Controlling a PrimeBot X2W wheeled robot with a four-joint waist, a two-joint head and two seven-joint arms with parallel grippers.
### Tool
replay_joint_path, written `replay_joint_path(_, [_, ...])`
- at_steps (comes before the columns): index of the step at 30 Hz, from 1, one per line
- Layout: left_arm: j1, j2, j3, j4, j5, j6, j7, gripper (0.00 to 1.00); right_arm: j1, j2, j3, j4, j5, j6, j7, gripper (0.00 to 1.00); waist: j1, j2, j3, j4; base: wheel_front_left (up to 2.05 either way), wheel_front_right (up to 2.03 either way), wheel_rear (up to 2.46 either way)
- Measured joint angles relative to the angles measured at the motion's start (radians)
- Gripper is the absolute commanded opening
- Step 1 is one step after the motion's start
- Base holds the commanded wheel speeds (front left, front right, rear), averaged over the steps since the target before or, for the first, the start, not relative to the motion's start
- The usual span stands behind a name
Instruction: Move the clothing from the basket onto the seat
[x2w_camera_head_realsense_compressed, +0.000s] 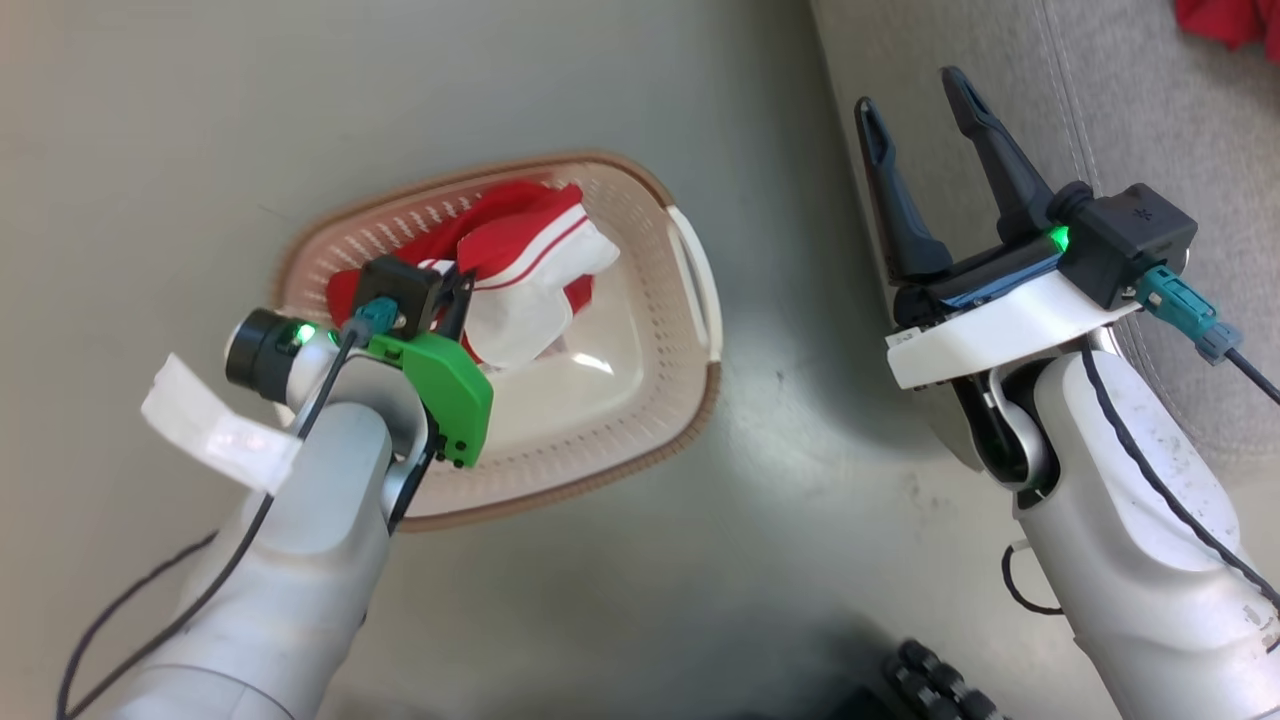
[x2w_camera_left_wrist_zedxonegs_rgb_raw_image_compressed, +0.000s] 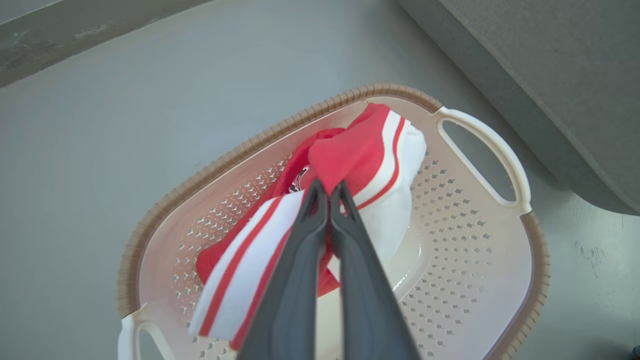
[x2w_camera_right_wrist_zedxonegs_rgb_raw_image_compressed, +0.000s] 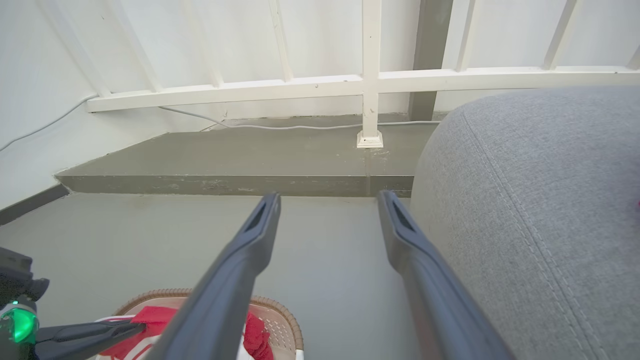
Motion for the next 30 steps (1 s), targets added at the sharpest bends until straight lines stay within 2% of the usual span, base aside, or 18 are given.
replay_joint_path(17, [0.103, -0.005, 0.084, -0.122, -0.109, -0.007, -0.049, 0.00, 0.096, -0.015, -0.013, 0.080, 0.005, -0.009, 0.000, 1.00, 0.0000, 0.0000, -0.249, 0.099, 0.00, 0.00, 0.00])
replay_joint_path(30, [0.181, -0.006, 0.138, -0.269, -0.130, 0.002, -0.049, 0.00, 0.189, -0.012, -0.026, 0.111, 0.035, -0.026, 0.000, 1.00, -0.0001, 0.0000, -0.428, 0.111, 0.00, 0.00, 0.00])
